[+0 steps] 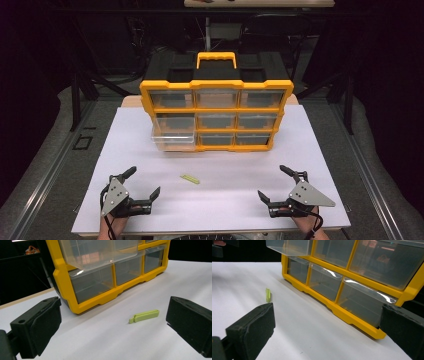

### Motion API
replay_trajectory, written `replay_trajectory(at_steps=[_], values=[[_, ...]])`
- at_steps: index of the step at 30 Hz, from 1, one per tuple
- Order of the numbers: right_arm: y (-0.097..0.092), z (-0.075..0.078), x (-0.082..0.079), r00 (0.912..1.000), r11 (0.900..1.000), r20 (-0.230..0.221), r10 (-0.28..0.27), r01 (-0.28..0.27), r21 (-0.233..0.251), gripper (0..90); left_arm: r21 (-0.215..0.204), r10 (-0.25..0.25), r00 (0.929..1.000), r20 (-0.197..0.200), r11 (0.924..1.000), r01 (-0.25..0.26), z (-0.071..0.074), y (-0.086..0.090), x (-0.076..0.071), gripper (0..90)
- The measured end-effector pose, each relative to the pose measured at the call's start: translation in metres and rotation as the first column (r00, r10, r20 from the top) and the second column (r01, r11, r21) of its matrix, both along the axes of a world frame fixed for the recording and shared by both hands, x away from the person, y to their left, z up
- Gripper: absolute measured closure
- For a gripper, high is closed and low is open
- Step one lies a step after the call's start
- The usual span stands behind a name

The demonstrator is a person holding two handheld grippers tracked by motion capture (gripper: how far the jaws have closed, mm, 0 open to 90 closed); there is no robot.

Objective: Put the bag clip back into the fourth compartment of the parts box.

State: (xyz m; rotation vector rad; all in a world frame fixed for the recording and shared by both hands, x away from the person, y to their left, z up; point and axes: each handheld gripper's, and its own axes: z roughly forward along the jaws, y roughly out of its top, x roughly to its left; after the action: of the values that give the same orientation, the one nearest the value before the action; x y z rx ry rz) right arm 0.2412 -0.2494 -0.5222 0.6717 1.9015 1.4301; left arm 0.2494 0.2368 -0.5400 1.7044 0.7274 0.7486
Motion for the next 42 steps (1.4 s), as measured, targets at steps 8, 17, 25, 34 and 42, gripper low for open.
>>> replay_trajectory(at_steps=[8,17,25,34,42], values=[[0.007,-0.003,0.008,0.9985,0.9989,-0.043,0.033,-0.034,-0.031,0.0,0.000,0.000,1.0000,-0.005,1.0000,0.000,0.000,0.001,0.001,0.4],[0.016,-0.003,0.012,0.9934,0.9962,-0.094,0.065,-0.070,-0.052,0.0,0.006,-0.010,0.9999,-0.008,0.9999,0.010,0.000,0.000,0.002,0.4],[0.029,-0.002,0.019,0.9889,0.9926,-0.113,0.096,-0.104,-0.062,0.0,0.009,-0.010,0.9999,-0.005,0.9999,0.010,0.000,0.000,0.001,0.4],[0.049,-0.002,0.027,0.9763,0.9855,-0.167,0.138,-0.152,-0.076,0.0,0.010,-0.013,0.9999,-0.009,0.9999,0.013,0.000,-0.001,0.002,0.4],[0.067,-0.004,0.033,0.9594,0.9755,-0.225,0.170,-0.196,-0.100,0.0,0.013,-0.015,0.9998,-0.010,0.9998,0.015,0.000,-0.001,0.002,0.4]])
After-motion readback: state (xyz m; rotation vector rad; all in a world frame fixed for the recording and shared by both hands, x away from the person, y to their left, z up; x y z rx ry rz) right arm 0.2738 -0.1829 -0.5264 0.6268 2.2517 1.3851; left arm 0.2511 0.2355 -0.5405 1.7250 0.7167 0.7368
